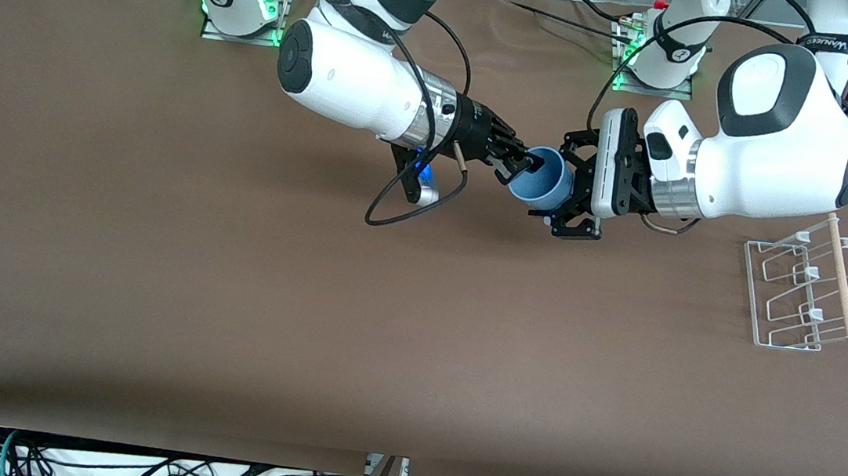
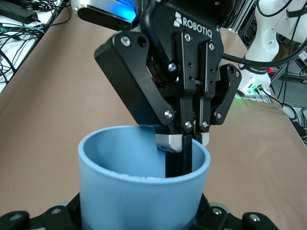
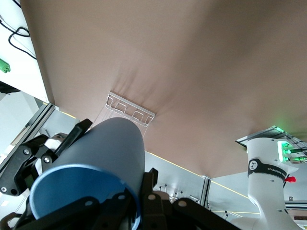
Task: Transfer cup to left arm and place on rack
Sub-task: 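Grasp the cup rim with the left gripper beside the right gripper, then open the right gripper and withdraw while the left gripper carries cup, then lower the cup onto the wire rack pegs with the left gripper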
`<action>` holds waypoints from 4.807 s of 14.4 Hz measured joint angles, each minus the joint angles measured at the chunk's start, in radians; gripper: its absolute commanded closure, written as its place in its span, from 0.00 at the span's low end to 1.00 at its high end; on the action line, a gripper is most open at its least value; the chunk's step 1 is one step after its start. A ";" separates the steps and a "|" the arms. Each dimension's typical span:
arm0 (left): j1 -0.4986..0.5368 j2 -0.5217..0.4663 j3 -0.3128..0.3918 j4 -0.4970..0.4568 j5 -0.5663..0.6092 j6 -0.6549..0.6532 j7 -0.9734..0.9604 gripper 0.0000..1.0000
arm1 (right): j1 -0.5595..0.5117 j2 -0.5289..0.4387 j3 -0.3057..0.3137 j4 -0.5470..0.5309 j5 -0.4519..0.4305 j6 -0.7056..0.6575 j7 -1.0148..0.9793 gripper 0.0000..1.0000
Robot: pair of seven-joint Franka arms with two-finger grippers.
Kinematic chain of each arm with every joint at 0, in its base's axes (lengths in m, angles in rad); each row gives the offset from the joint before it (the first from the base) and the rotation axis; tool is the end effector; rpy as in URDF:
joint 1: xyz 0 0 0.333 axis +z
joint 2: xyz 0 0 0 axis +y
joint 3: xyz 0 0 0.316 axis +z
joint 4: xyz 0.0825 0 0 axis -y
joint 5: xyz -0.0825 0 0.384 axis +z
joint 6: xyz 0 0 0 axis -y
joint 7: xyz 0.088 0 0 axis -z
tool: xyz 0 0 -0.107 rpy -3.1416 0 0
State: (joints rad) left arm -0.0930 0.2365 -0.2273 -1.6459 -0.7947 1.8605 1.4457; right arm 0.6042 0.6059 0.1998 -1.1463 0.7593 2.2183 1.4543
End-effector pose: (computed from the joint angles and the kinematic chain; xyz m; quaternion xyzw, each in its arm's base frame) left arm 0.5913 -0.2409 0.5013 0.6684 -0.6307 0.2025 0.3383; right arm 0.5502 0.5343 0.5188 -0.7771 0.4468 0.2570 0.3613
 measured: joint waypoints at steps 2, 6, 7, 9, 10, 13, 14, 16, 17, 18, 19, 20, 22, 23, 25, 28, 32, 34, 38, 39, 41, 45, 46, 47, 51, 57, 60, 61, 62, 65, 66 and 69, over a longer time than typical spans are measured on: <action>0.000 0.000 -0.005 -0.007 0.000 0.000 0.000 1.00 | 0.000 0.000 0.000 0.006 0.000 0.006 0.000 0.61; 0.001 -0.002 -0.007 -0.008 0.000 -0.003 -0.001 1.00 | -0.002 0.000 -0.001 0.010 0.000 0.010 -0.002 0.01; 0.001 -0.002 -0.006 -0.008 0.000 -0.012 -0.002 1.00 | -0.004 0.000 -0.003 0.011 0.000 0.011 -0.006 0.01; 0.005 -0.003 -0.004 -0.008 0.026 -0.038 -0.007 1.00 | -0.020 -0.001 -0.004 0.019 0.000 0.007 -0.019 0.01; 0.011 -0.004 -0.003 -0.008 0.049 -0.051 -0.010 1.00 | -0.034 -0.003 -0.005 0.023 -0.001 0.008 -0.022 0.01; 0.044 -0.007 0.002 -0.005 0.120 -0.118 -0.015 1.00 | -0.123 -0.029 -0.010 0.031 -0.028 -0.075 -0.051 0.01; 0.057 -0.008 0.003 -0.001 0.166 -0.144 -0.027 1.00 | -0.163 -0.043 -0.011 0.033 -0.046 -0.122 -0.065 0.01; 0.071 -0.008 0.004 0.005 0.293 -0.209 -0.074 1.00 | -0.239 -0.074 -0.014 0.035 -0.078 -0.213 -0.094 0.01; 0.073 -0.006 0.005 0.004 0.355 -0.239 -0.098 1.00 | -0.275 -0.089 -0.015 0.035 -0.098 -0.268 -0.108 0.01; 0.073 -0.001 0.005 0.003 0.422 -0.262 -0.118 1.00 | -0.307 -0.104 -0.018 0.036 -0.121 -0.325 -0.133 0.01; 0.074 0.005 0.006 0.003 0.493 -0.282 -0.135 1.00 | -0.335 -0.121 -0.024 0.036 -0.147 -0.386 -0.167 0.01; 0.074 0.012 0.007 0.002 0.571 -0.300 -0.156 1.00 | -0.356 -0.141 -0.040 0.036 -0.171 -0.456 -0.201 0.01; 0.075 0.032 0.007 0.002 0.721 -0.321 -0.222 1.00 | -0.377 -0.181 -0.114 0.037 -0.204 -0.591 -0.270 0.01; 0.075 0.041 0.008 0.001 0.795 -0.338 -0.259 1.00 | -0.379 -0.197 -0.174 0.037 -0.206 -0.641 -0.309 0.01; 0.075 0.054 0.007 0.001 0.938 -0.371 -0.321 1.00 | -0.388 -0.212 -0.287 0.037 -0.206 -0.708 -0.412 0.01; 0.084 0.071 0.013 0.001 1.152 -0.398 -0.357 1.00 | -0.404 -0.211 -0.391 0.033 -0.212 -0.814 -0.601 0.01; 0.142 0.168 0.028 -0.003 1.489 -0.427 -0.394 1.00 | -0.415 -0.277 -0.449 -0.080 -0.413 -0.839 -0.942 0.01; 0.182 0.211 0.030 -0.003 1.598 -0.426 -0.480 1.00 | -0.417 -0.383 -0.433 -0.222 -0.505 -0.757 -1.041 0.01; 0.190 0.231 0.020 -0.056 1.863 -0.423 -0.624 1.00 | -0.487 -0.572 -0.268 -0.441 -0.665 -0.680 -1.188 0.01; 0.190 0.231 0.017 -0.084 1.906 -0.413 -0.643 1.00 | -0.504 -0.602 -0.240 -0.479 -0.676 -0.663 -1.226 0.01; 0.191 0.231 0.017 -0.139 1.947 -0.405 -0.751 1.00 | -0.520 -0.645 -0.225 -0.543 -0.683 -0.642 -1.310 0.01; 0.187 0.218 0.008 -0.310 2.099 -0.405 -0.971 1.00 | -0.544 -0.694 -0.225 -0.601 -0.697 -0.640 -1.441 0.01; 0.186 0.215 0.005 -0.341 2.122 -0.405 -0.999 1.00 | -0.544 -0.696 -0.222 -0.601 -0.715 -0.640 -1.449 0.01; 0.186 0.211 0.004 -0.363 2.134 -0.405 -1.015 1.00 | -0.544 -0.696 -0.216 -0.601 -0.732 -0.641 -1.455 0.01; 0.187 0.201 0.004 -0.402 2.203 -0.396 -1.062 1.00 | -0.540 -0.695 -0.188 -0.607 -0.754 -0.641 -1.458 0.01; 0.188 0.205 0.005 -0.427 2.212 -0.378 -1.126 1.00 | -0.523 -0.667 -0.186 -0.605 -0.754 -0.638 -1.458 0.01; 0.205 0.212 0.010 -0.434 2.251 -0.351 -1.129 1.00 | -0.522 -0.664 -0.186 -0.582 -0.754 -0.638 -1.458 0.01; 0.211 0.216 0.012 -0.434 2.265 -0.344 -1.130 1.00 | -0.521 -0.664 -0.185 -0.575 -0.754 -0.638 -1.458 0.01; 0.218 0.220 0.013 -0.435 2.272 -0.338 -1.131 1.00 | -0.521 -0.664 -0.185 -0.572 -0.754 -0.638 -1.458 0.01; 0.229 0.228 0.014 -0.435 2.274 -0.327 -1.132 1.00 | -0.521 -0.657 -0.187 -0.571 -0.754 -0.638 -1.458 0.01; 0.229 0.231 0.014 -0.435 2.274 -0.327 -1.133 1.00 | -0.521 -0.654 -0.187 -0.566 -0.754 -0.636 -1.458 0.01; 0.229 0.233 0.014 -0.436 2.274 -0.326 -1.134 0.74 | -0.521 -0.650 -0.187 -0.540 -0.755 -0.634 -1.458 0.01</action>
State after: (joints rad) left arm 0.1356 0.4698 -0.2135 -2.0815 1.4797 1.5342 0.3115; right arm 0.0833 -0.0440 0.0124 -1.6864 0.0044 1.5839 -0.0033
